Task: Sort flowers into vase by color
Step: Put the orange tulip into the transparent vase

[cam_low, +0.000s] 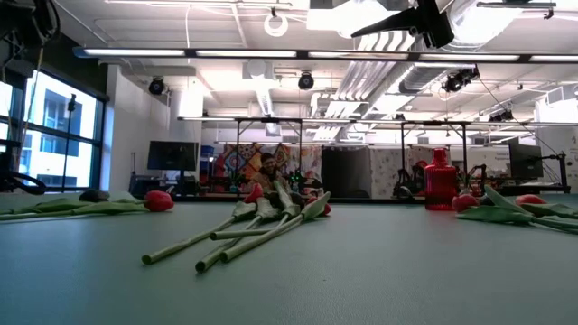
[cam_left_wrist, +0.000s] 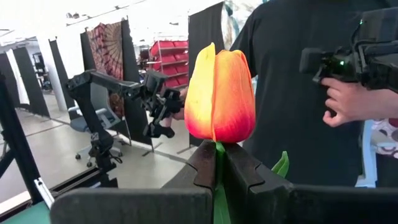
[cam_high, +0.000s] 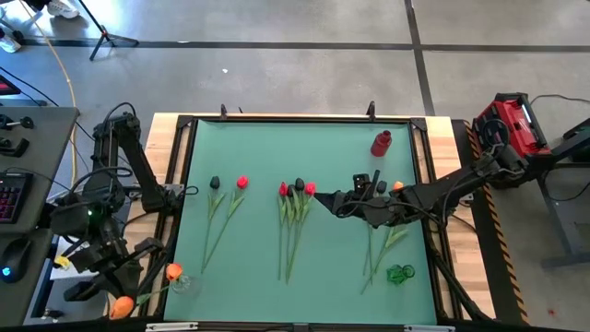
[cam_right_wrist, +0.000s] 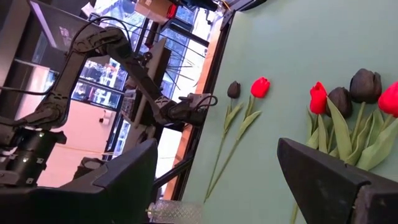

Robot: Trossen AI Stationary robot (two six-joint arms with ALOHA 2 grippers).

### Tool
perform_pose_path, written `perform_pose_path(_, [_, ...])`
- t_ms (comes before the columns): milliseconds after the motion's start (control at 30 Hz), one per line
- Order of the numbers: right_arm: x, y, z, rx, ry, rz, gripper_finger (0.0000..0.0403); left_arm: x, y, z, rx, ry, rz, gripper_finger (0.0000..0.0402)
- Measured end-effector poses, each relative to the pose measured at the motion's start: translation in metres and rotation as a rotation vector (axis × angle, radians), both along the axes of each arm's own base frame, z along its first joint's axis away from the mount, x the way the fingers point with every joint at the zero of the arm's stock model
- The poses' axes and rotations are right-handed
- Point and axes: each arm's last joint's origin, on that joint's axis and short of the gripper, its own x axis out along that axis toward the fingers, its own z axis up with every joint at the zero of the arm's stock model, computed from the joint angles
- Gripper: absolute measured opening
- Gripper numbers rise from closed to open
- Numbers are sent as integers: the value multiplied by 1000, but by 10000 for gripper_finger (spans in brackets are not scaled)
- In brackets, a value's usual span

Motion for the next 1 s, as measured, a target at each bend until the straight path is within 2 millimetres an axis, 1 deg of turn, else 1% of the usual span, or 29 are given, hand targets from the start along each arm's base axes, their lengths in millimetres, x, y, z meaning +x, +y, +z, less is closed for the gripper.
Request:
perform_pose_path(333, [0, 0, 0, 2, 1, 5, 321, 3, -6, -5, 26, 9, 35, 0])
perform_pose_path(633, [0, 1, 0, 10, 4, 26, 321, 5, -9, -10, 14, 46, 128, 0])
perform_pose_path(733, [0, 1, 0, 9, 4, 26, 321, 2, -11, -15, -24, 40, 150, 0])
perform_pose_path(833, [0, 1, 0, 9, 4, 26, 321, -2, -12, -15, -35, 38, 160, 0])
perform_pose_path(1000, [0, 1, 0, 3, 7, 30, 321, -10, -14, -25, -14, 56, 208, 0])
